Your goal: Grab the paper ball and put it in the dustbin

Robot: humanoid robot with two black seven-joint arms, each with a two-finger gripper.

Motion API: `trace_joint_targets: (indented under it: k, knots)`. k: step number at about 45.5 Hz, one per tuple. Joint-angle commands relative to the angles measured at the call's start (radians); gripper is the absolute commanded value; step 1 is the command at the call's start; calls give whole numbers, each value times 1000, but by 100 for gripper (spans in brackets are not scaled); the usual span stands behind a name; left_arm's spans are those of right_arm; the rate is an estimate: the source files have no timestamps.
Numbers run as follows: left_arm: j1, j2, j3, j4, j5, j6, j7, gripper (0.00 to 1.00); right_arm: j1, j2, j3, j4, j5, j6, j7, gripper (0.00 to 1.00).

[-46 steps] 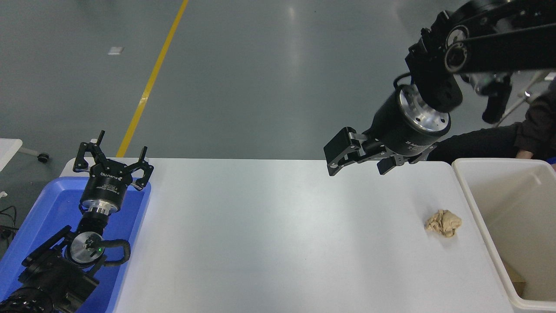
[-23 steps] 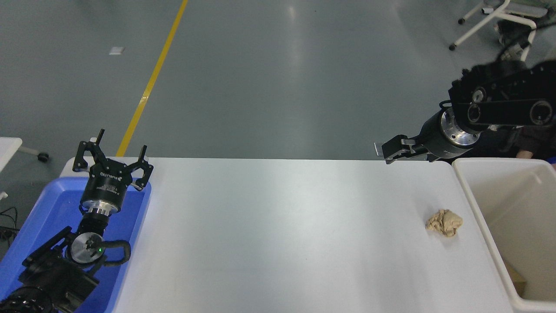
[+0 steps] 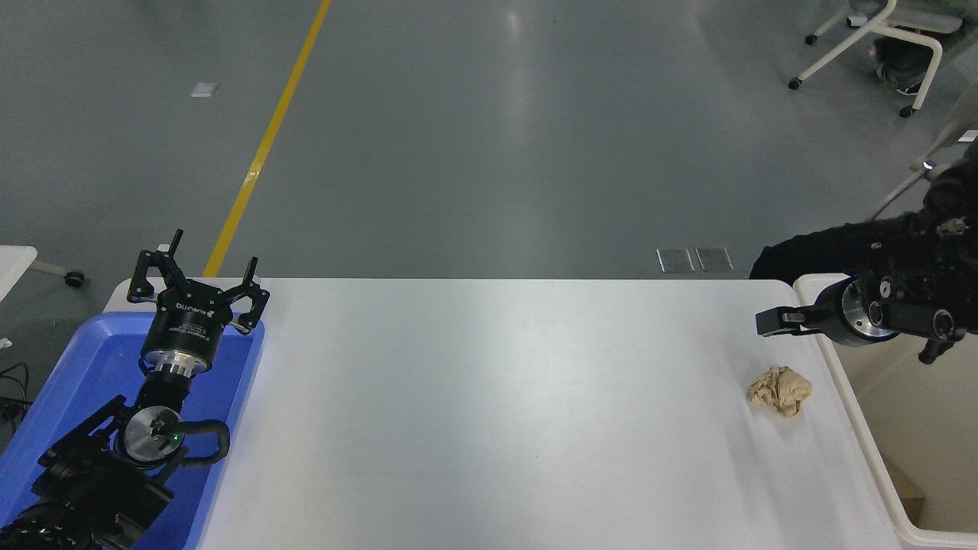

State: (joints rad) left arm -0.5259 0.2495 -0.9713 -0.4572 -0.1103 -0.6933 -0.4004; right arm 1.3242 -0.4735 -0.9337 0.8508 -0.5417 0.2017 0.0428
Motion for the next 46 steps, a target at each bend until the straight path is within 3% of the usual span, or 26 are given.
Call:
trace_joint_targets:
  k: [1, 37, 42, 46]
  knots:
    - [0, 1, 0, 0, 0, 0, 0, 100, -103, -2, 61, -53, -4, -15, 3, 100]
    - [0, 1, 0, 0, 0, 0, 0, 100, -261, 56, 144, -214, -6, -38, 2, 100]
    - [0, 1, 0, 0, 0, 0, 0, 100, -276, 62, 144, -231, -6, -38, 2, 96]
    - [0, -1, 0, 0, 0, 0, 0, 100, -281, 62, 144, -233, -6, -38, 3, 87]
